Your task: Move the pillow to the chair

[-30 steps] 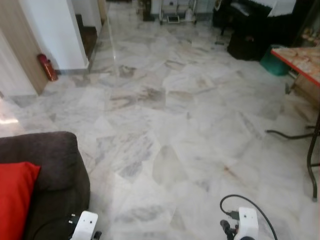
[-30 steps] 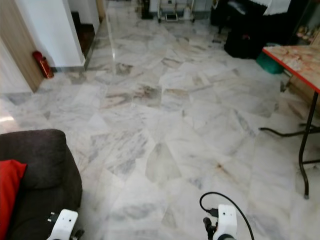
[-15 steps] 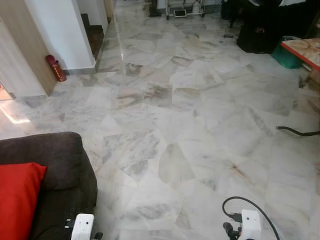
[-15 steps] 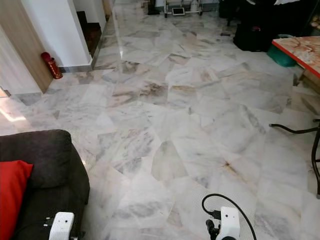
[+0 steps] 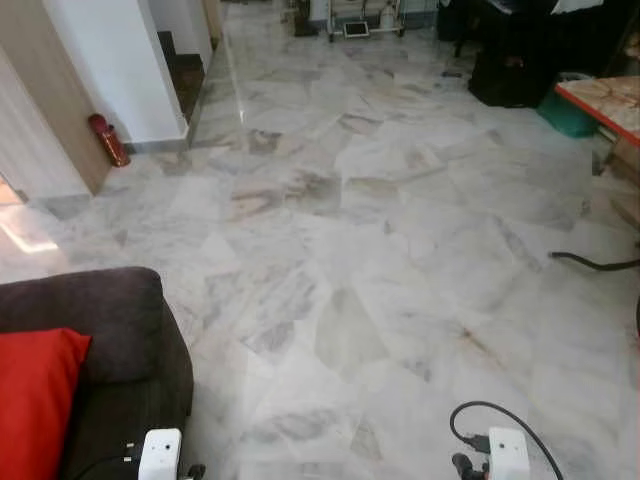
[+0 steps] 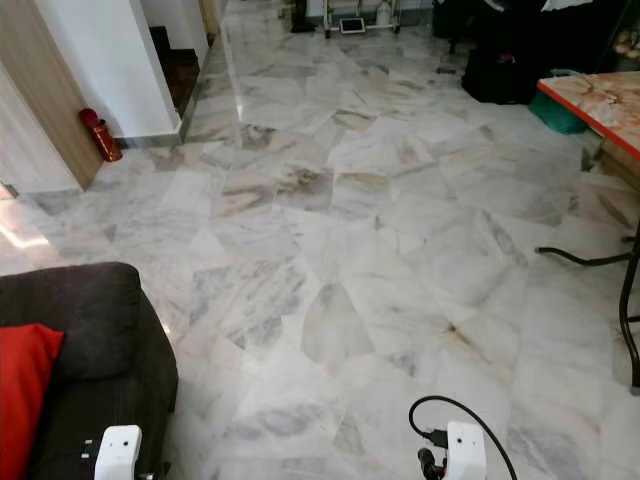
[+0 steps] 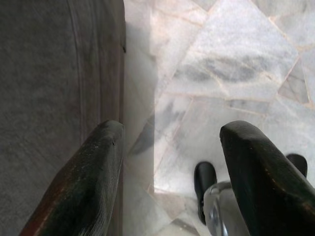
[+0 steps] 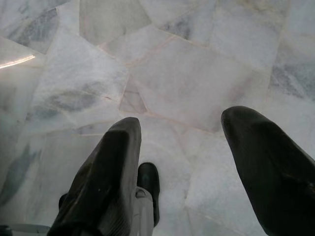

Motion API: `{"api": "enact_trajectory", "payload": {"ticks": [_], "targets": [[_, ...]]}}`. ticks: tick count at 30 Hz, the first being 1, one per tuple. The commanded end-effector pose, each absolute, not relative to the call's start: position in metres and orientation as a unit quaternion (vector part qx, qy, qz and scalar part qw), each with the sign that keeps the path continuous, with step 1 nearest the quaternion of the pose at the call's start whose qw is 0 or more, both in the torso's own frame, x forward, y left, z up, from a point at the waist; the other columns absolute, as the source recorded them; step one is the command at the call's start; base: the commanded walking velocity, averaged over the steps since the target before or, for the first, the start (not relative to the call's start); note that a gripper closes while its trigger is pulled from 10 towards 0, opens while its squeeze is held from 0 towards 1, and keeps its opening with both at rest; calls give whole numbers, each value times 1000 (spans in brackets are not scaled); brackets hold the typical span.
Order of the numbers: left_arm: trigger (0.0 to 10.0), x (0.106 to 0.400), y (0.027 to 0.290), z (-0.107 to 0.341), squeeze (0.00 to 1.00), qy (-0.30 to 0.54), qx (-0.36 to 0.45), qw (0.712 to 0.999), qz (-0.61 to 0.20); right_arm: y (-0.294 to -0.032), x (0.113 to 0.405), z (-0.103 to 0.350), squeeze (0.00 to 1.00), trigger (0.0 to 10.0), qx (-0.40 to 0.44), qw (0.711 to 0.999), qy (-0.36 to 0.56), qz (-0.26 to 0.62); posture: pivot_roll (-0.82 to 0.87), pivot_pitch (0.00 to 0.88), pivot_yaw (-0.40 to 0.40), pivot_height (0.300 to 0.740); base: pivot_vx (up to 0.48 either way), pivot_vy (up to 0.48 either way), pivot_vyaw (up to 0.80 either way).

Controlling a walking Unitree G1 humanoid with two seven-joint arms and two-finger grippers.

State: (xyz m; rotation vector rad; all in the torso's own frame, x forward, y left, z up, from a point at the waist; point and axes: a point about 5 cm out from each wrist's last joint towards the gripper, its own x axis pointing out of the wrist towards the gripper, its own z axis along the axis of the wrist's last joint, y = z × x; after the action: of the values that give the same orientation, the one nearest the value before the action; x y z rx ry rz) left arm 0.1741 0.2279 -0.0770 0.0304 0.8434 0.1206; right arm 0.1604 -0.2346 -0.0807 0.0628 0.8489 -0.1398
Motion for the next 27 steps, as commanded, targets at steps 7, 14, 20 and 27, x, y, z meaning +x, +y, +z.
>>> {"api": "enact_trajectory", "payload": {"ticks": [7,14,20,27], "targets": [[10000,177,231,-75,0,406,14,911,63,-230,166,-79,0,10000,33,911,406,-62,-5,0,53,740,276,0,0],[10000,178,228,-75,0,404,14,913,60,-230,170,-78,0,10000,33,913,401,-62,-1,0,50,740,279,0,0],[10000,178,226,-75,0,402,12,913,58,-228,173,-77,0,10000,35,915,398,-58,2,0,46,740,280,0,0],[10000,177,227,-75,0,401,12,914,60,-228,173,-77,0,10000,35,915,398,-59,3,0,45,740,282,0,0]]}}
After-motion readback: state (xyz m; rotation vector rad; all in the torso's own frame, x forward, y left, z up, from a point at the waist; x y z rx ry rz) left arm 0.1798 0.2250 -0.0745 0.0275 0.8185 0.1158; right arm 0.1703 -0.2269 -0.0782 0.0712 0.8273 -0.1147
